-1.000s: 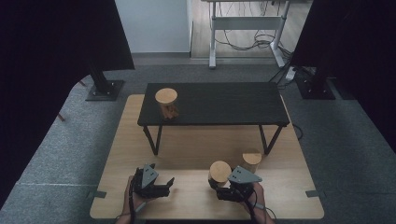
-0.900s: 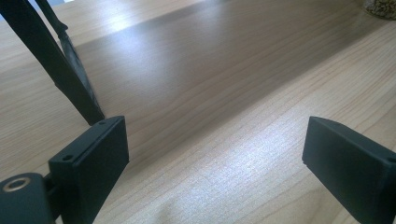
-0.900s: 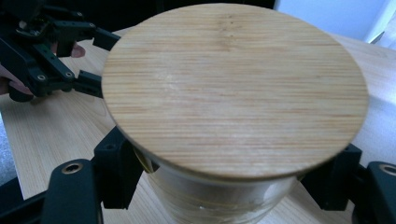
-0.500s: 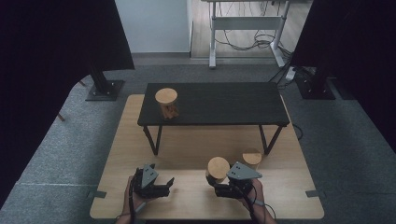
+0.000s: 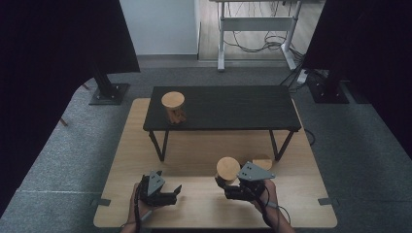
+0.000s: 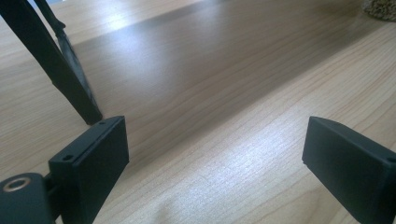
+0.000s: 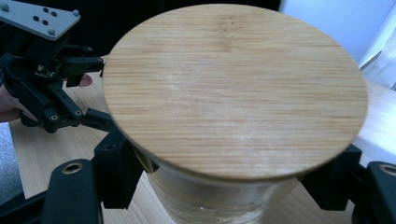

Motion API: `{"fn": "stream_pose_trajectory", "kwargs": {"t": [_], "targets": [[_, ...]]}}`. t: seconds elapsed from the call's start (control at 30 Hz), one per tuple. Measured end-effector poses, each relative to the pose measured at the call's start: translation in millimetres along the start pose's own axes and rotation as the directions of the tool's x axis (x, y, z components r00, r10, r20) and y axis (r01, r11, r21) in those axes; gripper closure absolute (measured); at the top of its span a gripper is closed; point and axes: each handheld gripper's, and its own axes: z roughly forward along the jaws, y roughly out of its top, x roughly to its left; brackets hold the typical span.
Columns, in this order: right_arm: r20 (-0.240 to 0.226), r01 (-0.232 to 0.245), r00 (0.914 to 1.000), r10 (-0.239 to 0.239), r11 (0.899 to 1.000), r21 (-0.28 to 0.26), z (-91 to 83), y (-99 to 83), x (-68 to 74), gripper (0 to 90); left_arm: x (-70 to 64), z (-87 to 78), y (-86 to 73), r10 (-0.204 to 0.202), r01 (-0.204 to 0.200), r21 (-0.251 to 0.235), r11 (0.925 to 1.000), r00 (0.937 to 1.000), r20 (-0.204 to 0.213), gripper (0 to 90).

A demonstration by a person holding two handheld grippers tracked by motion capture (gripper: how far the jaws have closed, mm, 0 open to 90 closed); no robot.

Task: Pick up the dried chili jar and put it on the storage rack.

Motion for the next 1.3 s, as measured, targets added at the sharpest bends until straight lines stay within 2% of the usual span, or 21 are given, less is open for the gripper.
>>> {"fn": "stream_pose_trajectory", "kwargs": {"t": [0.33, 1.1, 1.3], "targets": [[-0.008, 0.015, 0.9999, -0.015, 1.000, -0.017, -2.3, 14.7, -2.6, 25.3, 0.5, 0.1, -0.2, -0.013, 0.013, 0.006, 0.9999, 0.9999, -0.005, 6.8], [-0.032, 0.016, 0.9993, -0.017, 0.999, -0.039, 5.5, 48.7, -11.1, 25.4, 1.9, -1.5, 0.4, -0.007, 0.007, 0.002, 1.0000, 0.9998, -0.016, 6.8], [-0.012, 0.024, 0.9996, -0.024, 0.999, -0.029, 3.8, 54.2, -14.0, 25.4, 1.7, -1.7, 0.5, -0.006, 0.006, 0.000, 1.0000, 0.9998, -0.018, 6.8]]}}
